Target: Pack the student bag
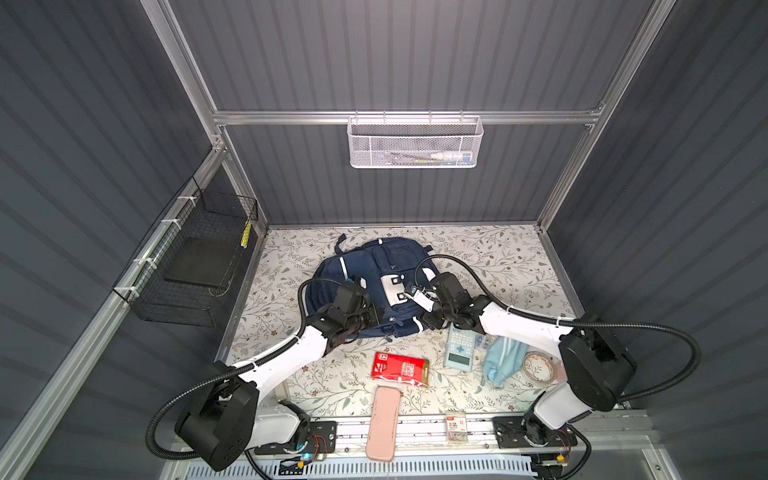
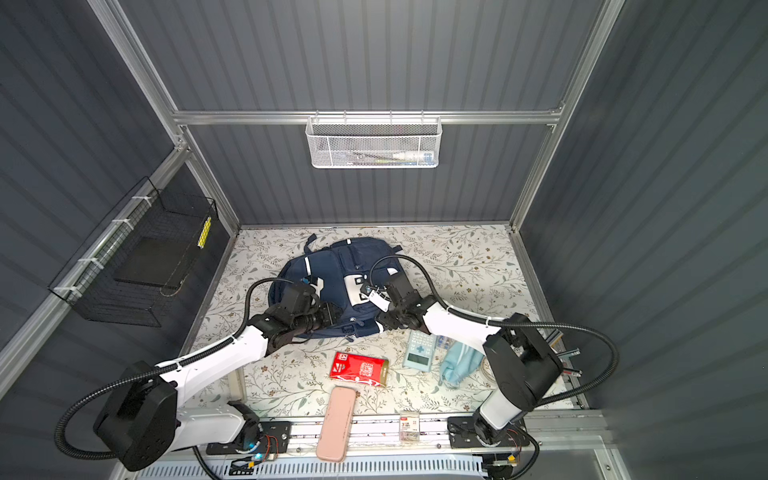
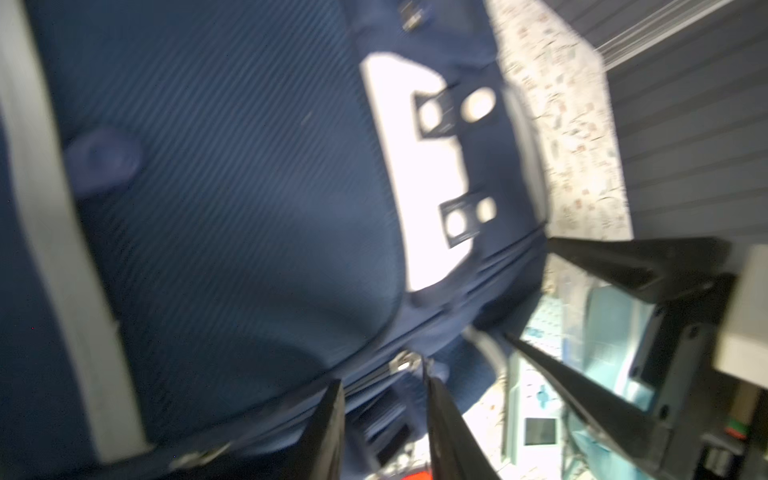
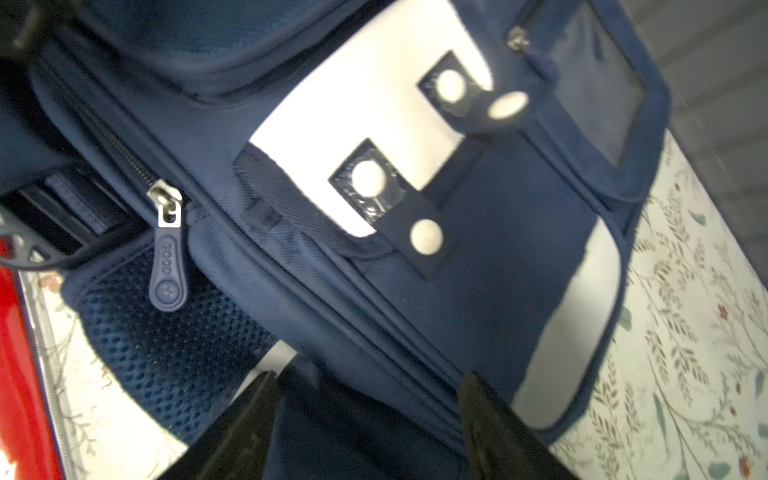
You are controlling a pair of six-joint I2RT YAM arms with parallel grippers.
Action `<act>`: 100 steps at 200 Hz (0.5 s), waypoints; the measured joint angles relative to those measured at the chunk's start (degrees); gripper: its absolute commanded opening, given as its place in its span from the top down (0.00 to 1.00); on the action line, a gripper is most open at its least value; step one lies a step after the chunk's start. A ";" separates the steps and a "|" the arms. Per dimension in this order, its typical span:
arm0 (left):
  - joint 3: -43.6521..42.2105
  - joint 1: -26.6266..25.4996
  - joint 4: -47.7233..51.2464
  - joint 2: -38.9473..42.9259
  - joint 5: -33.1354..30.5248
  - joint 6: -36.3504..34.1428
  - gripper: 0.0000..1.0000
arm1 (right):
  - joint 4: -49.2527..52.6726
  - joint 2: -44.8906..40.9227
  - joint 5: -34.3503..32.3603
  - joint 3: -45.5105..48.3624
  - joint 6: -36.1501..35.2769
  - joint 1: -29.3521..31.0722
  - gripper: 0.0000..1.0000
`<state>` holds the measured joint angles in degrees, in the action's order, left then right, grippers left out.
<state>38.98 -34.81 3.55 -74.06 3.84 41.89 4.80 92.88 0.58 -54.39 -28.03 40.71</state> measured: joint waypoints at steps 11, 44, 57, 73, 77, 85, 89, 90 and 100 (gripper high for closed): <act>-1.27 -0.04 -0.11 0.00 -0.04 0.70 0.65 | -0.66 1.77 0.98 -0.72 -3.15 0.50 0.29; -2.10 -0.04 -0.31 0.15 -1.11 1.70 0.65 | -4.11 6.82 -0.31 -2.45 -11.41 2.69 0.37; -2.10 -0.04 -0.42 0.33 -1.49 1.90 0.65 | -5.90 8.94 -2.86 -2.73 -14.23 3.41 0.45; -2.16 -0.04 -0.66 0.42 -1.79 1.97 0.65 | -8.70 10.25 -5.57 -2.73 -16.85 3.69 0.57; -2.19 -0.04 -0.70 0.44 -1.84 2.12 0.65 | -9.44 10.40 -5.90 -2.64 -17.25 3.65 0.62; -2.25 -0.04 -0.85 0.46 -1.92 2.25 0.65 | -11.08 10.58 -6.49 -2.45 -18.49 3.48 0.72; -2.29 -0.04 -0.98 0.46 -1.95 2.29 0.65 | -11.76 10.58 -6.80 -2.29 -18.36 3.41 0.76; -2.32 -0.04 -1.01 0.46 -1.95 2.32 0.65 | -12.17 10.58 -6.84 -2.16 -18.67 3.37 0.77; -2.43 -0.04 -1.11 0.46 -1.95 2.47 0.66 | -13.51 10.40 -6.80 -1.70 -19.93 3.17 0.85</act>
<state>36.56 -34.85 2.44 -73.60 1.89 44.36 -8.71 103.28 -6.22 -56.10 -47.97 43.88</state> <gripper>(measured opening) 0.349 0.237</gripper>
